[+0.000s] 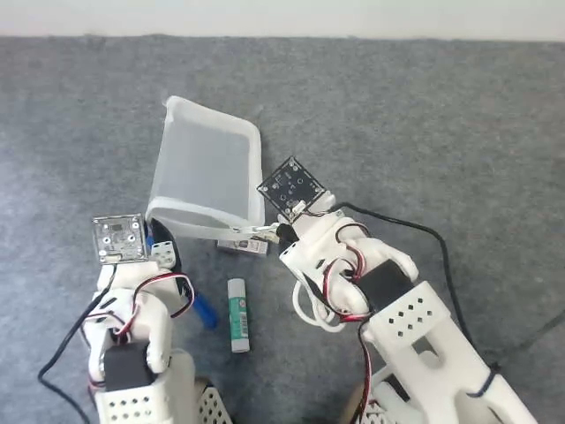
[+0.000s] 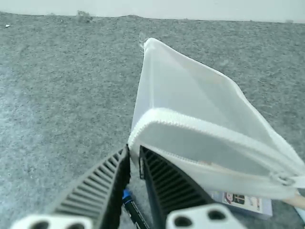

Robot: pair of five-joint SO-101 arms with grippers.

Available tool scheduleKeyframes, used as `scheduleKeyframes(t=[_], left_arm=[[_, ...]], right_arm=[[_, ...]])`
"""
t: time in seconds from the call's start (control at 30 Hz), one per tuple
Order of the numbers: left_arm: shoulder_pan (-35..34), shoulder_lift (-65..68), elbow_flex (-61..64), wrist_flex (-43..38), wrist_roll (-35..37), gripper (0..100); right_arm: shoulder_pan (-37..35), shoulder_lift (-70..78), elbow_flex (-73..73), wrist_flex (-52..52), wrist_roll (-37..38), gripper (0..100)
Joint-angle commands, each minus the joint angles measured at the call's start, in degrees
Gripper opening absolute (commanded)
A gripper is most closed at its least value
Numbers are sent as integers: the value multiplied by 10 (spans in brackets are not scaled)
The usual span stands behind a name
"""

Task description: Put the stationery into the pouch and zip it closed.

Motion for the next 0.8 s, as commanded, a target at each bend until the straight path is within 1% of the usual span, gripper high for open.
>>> scheduleKeyframes(t=[0.0,0.07,0.2,0.27,0.37,0.43,0.6,0.77], left_arm=[[-6,-2,-10,-12,-7,13],[-6,-2,-10,-12,-7,36],[-4,-2,-10,10,-4,163],[11,-2,-10,21,-4,211],[40,-1,-9,33,-6,217],[48,0,-7,33,-7,217],[49,1,-7,33,-7,217],[49,1,-6,32,-7,217]], right_arm=[[16,-31,-18,1,1,6],[16,-35,-19,0,2,6],[16,-78,-16,5,4,6],[16,-105,-12,13,5,6],[5,-137,-6,22,7,6],[-8,-154,3,26,20,6],[-20,-204,16,27,25,6],[-21,-262,16,60,25,6]])
